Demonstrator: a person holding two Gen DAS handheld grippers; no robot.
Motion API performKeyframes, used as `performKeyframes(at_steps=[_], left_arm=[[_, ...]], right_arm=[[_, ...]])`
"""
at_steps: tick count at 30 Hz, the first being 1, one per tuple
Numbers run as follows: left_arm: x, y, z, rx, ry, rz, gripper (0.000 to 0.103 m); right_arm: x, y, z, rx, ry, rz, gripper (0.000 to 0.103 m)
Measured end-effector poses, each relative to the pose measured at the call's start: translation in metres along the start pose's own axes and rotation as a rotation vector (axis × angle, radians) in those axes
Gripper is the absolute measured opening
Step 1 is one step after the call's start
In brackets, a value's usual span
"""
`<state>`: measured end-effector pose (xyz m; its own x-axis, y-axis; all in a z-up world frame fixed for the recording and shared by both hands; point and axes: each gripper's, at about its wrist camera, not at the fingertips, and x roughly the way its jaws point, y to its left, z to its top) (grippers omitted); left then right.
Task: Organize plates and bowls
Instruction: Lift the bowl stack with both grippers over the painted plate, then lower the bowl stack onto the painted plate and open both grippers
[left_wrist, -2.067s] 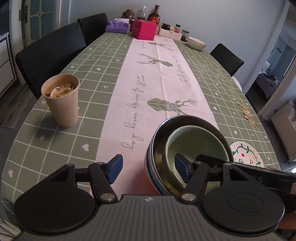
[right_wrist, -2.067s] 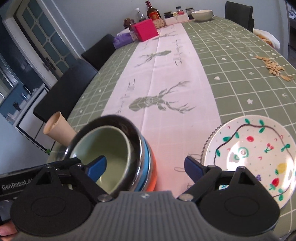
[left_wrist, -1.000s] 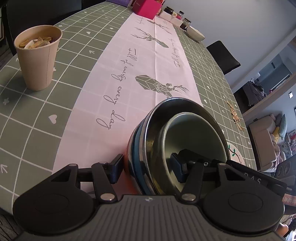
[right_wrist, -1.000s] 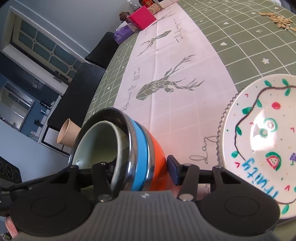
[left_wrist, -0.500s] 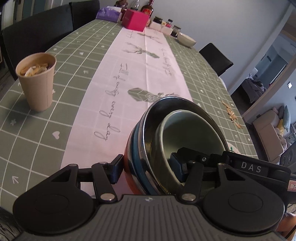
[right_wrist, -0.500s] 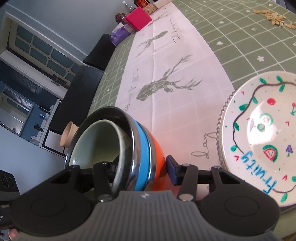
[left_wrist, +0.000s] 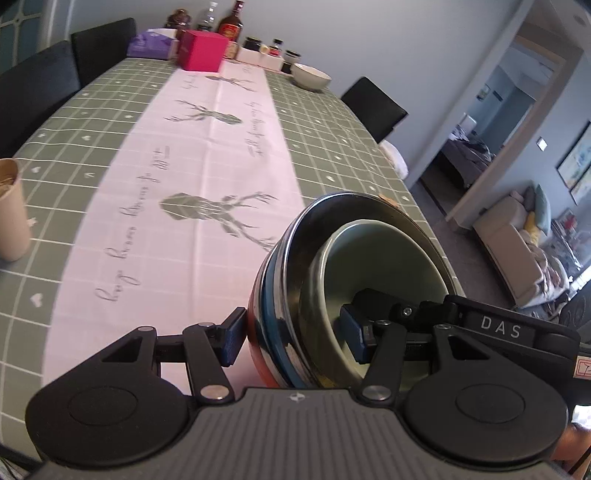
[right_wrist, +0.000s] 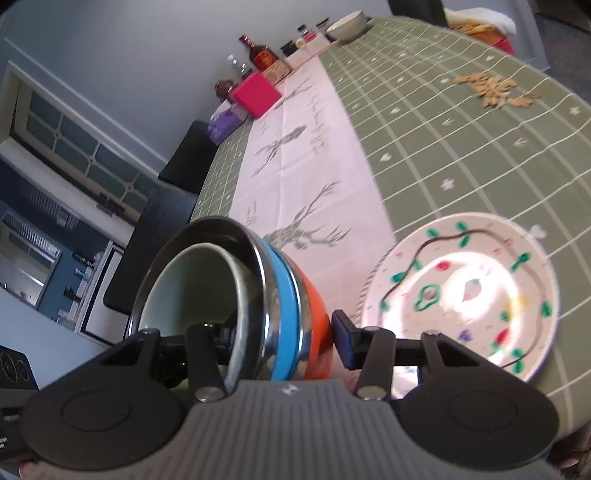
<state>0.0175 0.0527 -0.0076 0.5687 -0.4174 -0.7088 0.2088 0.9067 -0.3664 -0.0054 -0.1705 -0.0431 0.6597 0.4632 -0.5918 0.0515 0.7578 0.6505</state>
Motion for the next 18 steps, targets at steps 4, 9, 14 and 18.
performKeyframes(at_steps=[4, 9, 14, 18], left_arm=[[0.016, -0.019, -0.005, 0.023, 0.02, -0.041, 0.063], [0.041, -0.044, -0.009, 0.065, 0.058, -0.052, 0.063], [0.061, -0.058, -0.009, 0.095, 0.1, -0.044, 0.063], [0.07, -0.063, -0.007, 0.11, 0.116, -0.043, 0.063]], right_arm=[[-0.02, -0.016, 0.005, 0.001, -0.036, -0.054, 0.048], [-0.033, -0.046, 0.008, 0.054, -0.061, -0.091, 0.048], [-0.032, -0.068, 0.014, 0.093, -0.056, -0.123, 0.048], [-0.03, -0.078, 0.019, 0.112, -0.049, -0.137, 0.048]])
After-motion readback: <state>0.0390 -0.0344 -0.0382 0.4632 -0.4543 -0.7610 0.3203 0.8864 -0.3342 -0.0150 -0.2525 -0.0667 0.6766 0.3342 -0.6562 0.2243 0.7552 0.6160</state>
